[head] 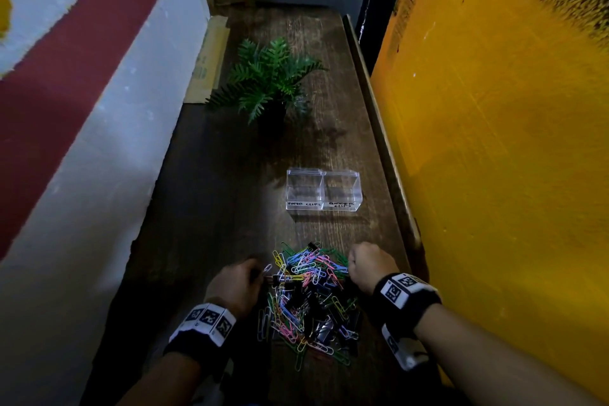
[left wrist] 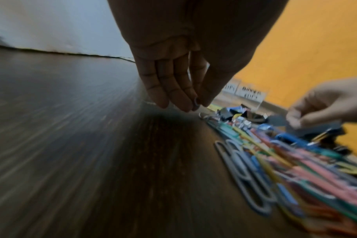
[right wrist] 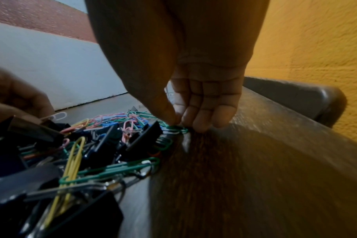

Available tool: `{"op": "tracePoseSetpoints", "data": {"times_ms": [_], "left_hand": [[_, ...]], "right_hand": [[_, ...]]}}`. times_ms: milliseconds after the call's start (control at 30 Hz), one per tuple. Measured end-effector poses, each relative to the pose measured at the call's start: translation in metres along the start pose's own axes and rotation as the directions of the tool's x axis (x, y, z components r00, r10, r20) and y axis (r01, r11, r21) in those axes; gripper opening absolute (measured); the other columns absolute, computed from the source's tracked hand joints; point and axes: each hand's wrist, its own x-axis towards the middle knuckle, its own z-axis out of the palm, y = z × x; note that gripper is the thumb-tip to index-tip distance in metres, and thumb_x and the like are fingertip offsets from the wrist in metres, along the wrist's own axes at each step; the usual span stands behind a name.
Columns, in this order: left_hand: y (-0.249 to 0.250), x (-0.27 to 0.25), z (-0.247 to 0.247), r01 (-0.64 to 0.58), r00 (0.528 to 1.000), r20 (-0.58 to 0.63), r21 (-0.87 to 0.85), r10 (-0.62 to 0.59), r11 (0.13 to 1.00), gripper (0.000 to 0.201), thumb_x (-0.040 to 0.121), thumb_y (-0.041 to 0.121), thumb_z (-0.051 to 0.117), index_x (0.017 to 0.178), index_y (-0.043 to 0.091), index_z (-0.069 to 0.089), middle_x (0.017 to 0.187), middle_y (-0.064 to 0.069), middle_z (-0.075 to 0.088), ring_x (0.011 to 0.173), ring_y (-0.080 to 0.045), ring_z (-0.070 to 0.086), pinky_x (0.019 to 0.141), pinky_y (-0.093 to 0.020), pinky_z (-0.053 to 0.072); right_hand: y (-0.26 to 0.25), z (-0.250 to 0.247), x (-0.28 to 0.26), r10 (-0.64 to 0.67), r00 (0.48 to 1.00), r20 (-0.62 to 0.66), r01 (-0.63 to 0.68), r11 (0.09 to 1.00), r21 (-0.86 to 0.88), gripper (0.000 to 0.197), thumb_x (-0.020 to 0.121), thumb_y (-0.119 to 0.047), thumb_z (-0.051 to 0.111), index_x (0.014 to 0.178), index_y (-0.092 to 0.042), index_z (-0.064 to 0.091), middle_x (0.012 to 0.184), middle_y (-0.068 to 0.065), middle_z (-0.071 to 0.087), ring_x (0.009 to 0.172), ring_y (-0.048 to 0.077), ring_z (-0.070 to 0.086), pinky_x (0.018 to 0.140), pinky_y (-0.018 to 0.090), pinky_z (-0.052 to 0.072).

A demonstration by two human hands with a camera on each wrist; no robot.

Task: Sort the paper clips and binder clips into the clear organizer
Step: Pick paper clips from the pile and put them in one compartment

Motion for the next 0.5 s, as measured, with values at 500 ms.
{"op": "tracePoseSetpoints", "data": {"times_ms": [500], "left_hand": [[-0.002, -0.061, 0.027, 0.014, 0.997, 0.069, 0.083, -0.019, 0.996, 0.032, 0.087, 0.054, 0.048, 0.11, 0.033, 0.056, 0.117, 0.011, 0.055, 0.101, -0.012, 0.059, 0.081, -0.026, 0.048]], "right_hand": [[0.016, -0.01, -0.004, 0.065, 0.997, 0.05, -0.07, 0.992, 0.102, 0.01, 0.079, -0.022, 0.062, 0.079, -0.012, 0.062, 0.079, 0.004, 0.065, 0.073, 0.02, 0.063, 0.068, 0.03, 0.053]]}}
